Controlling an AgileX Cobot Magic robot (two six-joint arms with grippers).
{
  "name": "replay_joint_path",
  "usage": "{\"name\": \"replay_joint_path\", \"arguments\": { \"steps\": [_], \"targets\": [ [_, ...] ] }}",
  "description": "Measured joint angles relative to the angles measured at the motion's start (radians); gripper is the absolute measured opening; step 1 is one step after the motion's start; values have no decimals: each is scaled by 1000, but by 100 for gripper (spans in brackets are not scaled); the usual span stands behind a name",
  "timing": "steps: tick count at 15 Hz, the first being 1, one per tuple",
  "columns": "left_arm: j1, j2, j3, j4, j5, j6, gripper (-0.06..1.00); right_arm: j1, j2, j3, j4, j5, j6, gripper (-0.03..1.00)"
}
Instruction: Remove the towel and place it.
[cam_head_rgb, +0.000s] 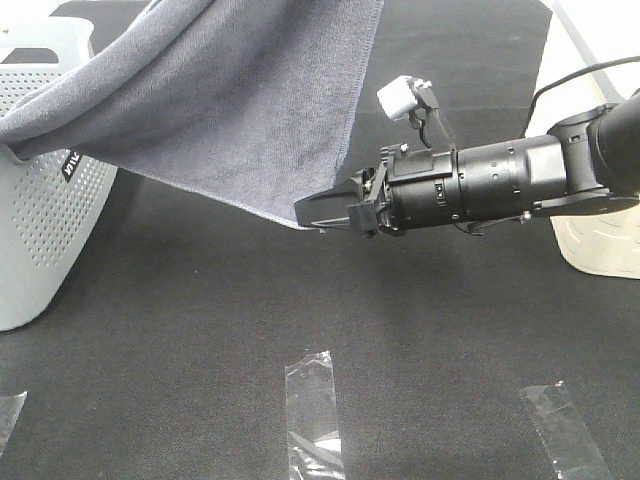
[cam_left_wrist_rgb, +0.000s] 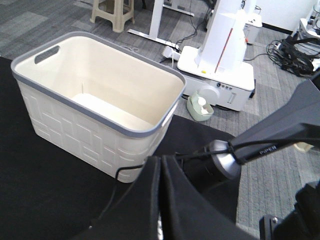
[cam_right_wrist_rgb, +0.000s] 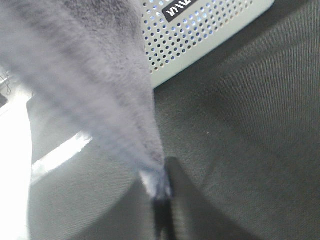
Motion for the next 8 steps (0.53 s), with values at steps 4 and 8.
{"name": "replay_joint_path", "arguments": {
  "steps": [4, 8],
  "targets": [
    [0, 0, 0, 82, -76, -29, 0, 0, 0, 0, 0, 0, 174, 0],
    [0, 0, 0, 327, -102, -189, 0, 0, -28, 0, -1, -7, 366, 0]
  ]
}}
